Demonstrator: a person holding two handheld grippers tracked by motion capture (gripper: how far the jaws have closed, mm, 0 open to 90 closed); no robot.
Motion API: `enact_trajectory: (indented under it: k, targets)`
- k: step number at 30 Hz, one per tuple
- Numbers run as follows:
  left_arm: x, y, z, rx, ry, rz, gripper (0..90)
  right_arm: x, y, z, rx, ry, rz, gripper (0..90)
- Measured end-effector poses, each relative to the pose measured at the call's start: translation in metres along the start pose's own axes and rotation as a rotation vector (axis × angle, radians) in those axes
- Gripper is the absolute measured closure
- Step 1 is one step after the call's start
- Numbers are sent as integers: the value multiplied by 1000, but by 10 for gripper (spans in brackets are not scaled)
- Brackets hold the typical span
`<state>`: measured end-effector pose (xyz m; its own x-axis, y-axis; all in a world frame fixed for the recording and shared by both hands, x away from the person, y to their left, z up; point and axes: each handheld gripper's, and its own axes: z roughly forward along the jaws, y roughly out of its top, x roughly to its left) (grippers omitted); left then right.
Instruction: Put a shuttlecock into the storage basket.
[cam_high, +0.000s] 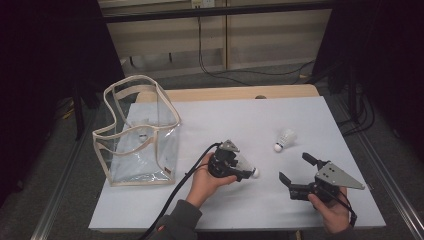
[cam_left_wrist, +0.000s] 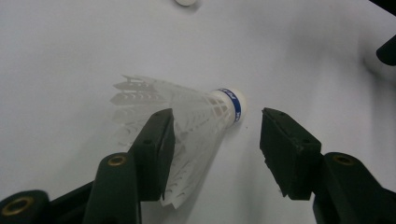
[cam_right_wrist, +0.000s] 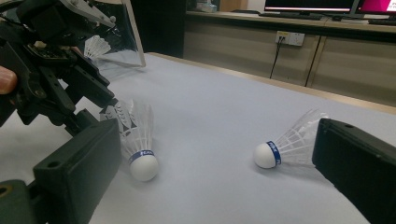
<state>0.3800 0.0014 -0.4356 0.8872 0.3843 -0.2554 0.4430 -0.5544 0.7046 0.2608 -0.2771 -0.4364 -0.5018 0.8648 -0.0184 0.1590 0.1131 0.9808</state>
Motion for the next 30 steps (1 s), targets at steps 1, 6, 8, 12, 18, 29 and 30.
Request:
enact_trajectory:
  k: [1, 6, 8, 12, 18, 29, 30]
  targets:
    - [0, 0, 0, -5, -1, 2, 480, 0, 0, 0, 1, -2, 0, 14]
    - [1, 0, 3, -17, -8, 11, 497, 0, 0, 0, 1, -1, 2, 13]
    - [1, -1, 4, -5, -5, 7, 497, 0, 0, 0, 1, -1, 2, 14]
    - [4, -2, 7, 4, -10, -11, 503, 0, 0, 1, 4, 1, 2, 14]
    - [6, -3, 10, -15, -36, -28, 625, 0, 0, 1, 2, -1, 2, 14]
    - [7, -5, 13, -41, -110, -49, 846, 0, 0, 1, 0, 3, 5, 14]
    - [7, -5, 12, -39, -109, -49, 847, 0, 0, 1, 1, 2, 4, 14]
